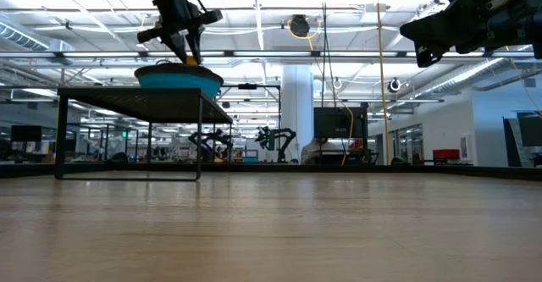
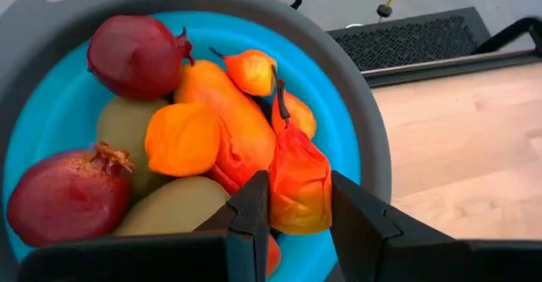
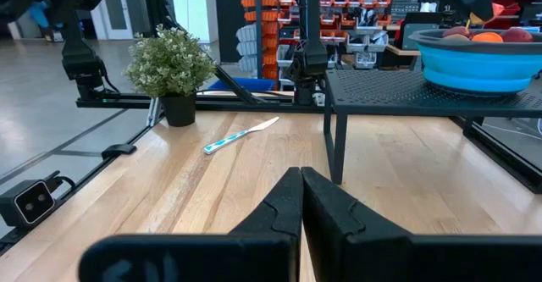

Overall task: Pick & Place Fruit
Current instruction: Put the pear into the blue strainer bowl on the shelf

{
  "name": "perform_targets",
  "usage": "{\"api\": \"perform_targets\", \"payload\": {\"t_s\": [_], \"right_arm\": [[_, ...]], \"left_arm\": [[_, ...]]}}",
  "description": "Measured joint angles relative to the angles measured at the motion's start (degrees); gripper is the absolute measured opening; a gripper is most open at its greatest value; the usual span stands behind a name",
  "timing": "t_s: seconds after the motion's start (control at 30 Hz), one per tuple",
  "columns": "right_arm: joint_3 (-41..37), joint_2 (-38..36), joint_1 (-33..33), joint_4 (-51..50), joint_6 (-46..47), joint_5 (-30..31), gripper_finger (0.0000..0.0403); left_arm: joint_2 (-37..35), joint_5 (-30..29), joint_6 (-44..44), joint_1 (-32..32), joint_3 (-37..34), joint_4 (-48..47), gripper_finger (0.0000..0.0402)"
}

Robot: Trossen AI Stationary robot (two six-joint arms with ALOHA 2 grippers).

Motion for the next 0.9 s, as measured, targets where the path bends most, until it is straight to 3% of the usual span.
{"api": "perform_targets", "payload": {"t_s": [0.73,0.9], "right_arm": [[0.0,0.0,0.0,-0.02,0.0,-0.21,0.0],[0.0,-0.02,0.0,-0.02,0.0,-0.22,0.0]], "left_arm": [[4.57,2.37,7.95,1.22,-0.17,-1.37,0.0093],[4.57,1.28,9.05,1.25,-0.17,-1.42,0.0123]]}}
